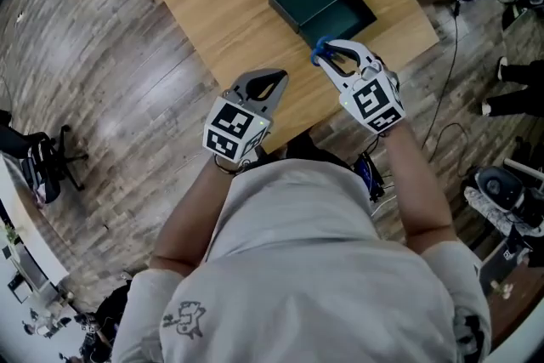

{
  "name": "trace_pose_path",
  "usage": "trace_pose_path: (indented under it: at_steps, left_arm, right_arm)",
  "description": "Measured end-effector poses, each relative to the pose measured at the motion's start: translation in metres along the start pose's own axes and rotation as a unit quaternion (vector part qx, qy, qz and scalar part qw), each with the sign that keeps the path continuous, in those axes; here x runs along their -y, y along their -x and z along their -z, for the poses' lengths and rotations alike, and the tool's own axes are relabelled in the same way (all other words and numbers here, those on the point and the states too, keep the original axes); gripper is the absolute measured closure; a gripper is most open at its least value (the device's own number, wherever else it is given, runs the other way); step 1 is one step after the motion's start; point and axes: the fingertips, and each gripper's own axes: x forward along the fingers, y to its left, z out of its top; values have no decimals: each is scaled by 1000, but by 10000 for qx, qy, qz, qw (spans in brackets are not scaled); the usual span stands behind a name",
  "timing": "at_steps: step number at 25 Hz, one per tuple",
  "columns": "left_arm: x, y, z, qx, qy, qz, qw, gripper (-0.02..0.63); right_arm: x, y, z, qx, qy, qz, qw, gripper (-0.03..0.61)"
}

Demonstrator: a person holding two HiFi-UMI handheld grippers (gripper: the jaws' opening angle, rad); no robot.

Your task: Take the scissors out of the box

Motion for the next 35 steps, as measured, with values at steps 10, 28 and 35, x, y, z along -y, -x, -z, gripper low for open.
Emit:
trace_pose_path:
  at_steps: [10, 28, 35]
  left_arm:
    - [32, 59, -12, 404, -308, 262, 9984, 609]
    - [54, 134, 7, 587, -562, 571, 9950, 609]
    - [58, 137, 2, 614, -575, 586, 9947, 609]
  right_arm:
    - [-60, 44, -24, 446, -991, 258, 9937, 488]
    - [-125, 109, -52, 967, -1575, 1197, 9755, 488]
    - [-128, 126, -52, 1060, -1641, 1305, 9720, 488]
